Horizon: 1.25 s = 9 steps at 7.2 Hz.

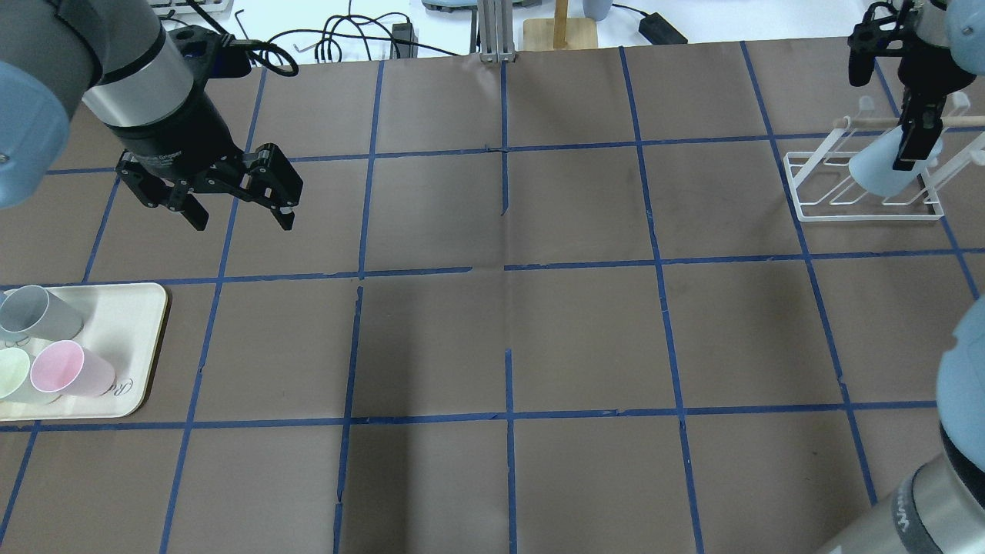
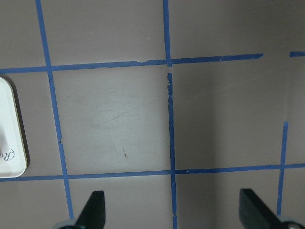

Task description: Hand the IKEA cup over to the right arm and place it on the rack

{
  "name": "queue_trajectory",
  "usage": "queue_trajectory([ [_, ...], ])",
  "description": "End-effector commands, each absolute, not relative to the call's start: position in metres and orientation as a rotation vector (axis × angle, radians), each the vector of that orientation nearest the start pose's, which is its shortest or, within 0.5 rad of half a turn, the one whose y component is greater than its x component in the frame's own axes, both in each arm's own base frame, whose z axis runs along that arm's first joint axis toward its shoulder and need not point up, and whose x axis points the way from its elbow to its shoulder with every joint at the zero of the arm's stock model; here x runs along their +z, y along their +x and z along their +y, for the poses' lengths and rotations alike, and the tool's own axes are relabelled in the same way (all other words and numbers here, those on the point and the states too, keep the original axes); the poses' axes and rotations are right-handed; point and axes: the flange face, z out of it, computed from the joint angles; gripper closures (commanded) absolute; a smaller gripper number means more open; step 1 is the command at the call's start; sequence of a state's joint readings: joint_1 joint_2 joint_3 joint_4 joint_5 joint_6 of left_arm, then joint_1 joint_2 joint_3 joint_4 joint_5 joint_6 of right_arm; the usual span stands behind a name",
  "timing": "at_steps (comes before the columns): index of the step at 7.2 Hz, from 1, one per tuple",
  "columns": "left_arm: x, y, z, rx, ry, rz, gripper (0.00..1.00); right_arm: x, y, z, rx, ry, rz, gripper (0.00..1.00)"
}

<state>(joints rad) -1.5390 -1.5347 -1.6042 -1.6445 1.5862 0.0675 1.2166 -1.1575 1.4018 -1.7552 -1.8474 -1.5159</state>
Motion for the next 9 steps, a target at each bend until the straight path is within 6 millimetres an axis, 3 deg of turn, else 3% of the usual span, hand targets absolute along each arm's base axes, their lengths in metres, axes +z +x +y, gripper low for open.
queue_trajectory([
  [1, 0.482, -0.115, -0.474, 0.107, 0.051, 3.128, 0.0, 0.355, -0.124, -0.641, 0.424, -1.773, 2.693, 0.0],
  [5, 0.481, -0.115, -0.475, 0.109, 0.049, 3.129, 0.0, 0.381, -0.122, -0.648, 0.35, -1.77, 2.741, 0.0],
  [6, 0.483, -0.115, -0.475, 0.102, 0.049, 3.131, 0.0, 0.399, -0.112, -0.655, 0.171, -1.67, 2.783, 0.0],
  [7, 0.483, -0.116, -0.475, 0.102, 0.049, 3.134, 0.0, 0.431, -0.095, -0.654, 0.016, -1.541, 2.851, 0.0],
  [9, 0.484, -0.116, -0.474, 0.101, 0.046, 3.135, 0.0, 0.474, -0.001, -0.643, -0.138, -1.274, 2.994, 0.0],
])
